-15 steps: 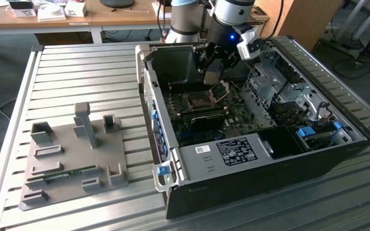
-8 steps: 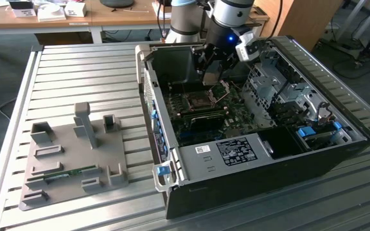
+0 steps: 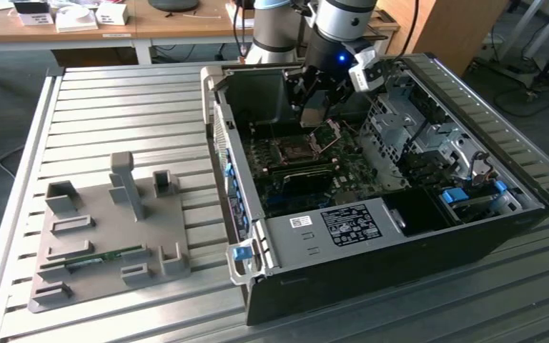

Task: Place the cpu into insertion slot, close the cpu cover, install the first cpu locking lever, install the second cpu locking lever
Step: 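Place the cpu into insertion slot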

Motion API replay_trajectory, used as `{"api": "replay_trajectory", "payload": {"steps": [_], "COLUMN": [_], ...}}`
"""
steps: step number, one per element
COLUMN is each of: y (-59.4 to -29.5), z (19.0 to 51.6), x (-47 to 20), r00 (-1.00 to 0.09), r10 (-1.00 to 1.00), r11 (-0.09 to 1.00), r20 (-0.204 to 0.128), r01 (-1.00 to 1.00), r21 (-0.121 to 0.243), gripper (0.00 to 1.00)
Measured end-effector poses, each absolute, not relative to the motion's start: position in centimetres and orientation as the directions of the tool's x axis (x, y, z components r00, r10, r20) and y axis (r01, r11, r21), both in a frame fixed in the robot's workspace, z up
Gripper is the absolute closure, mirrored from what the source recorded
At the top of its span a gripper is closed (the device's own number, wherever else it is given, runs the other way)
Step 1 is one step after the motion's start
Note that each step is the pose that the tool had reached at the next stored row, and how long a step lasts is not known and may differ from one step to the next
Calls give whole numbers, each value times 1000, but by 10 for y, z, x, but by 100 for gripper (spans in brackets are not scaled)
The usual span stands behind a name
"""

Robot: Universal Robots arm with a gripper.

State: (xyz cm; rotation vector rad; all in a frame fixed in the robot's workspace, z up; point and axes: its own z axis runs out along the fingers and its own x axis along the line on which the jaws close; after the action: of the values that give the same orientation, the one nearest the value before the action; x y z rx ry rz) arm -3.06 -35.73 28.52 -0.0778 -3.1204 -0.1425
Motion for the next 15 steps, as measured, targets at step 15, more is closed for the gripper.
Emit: {"api": "replay_trajectory", "payload": {"steps": [15], "y": [-357], "z": [281], "x": [-33], "r00": [-999], "r10": [49], "r11": [995], "r20": [19], "r01": [50], "r21": [91], "gripper": [46]}}
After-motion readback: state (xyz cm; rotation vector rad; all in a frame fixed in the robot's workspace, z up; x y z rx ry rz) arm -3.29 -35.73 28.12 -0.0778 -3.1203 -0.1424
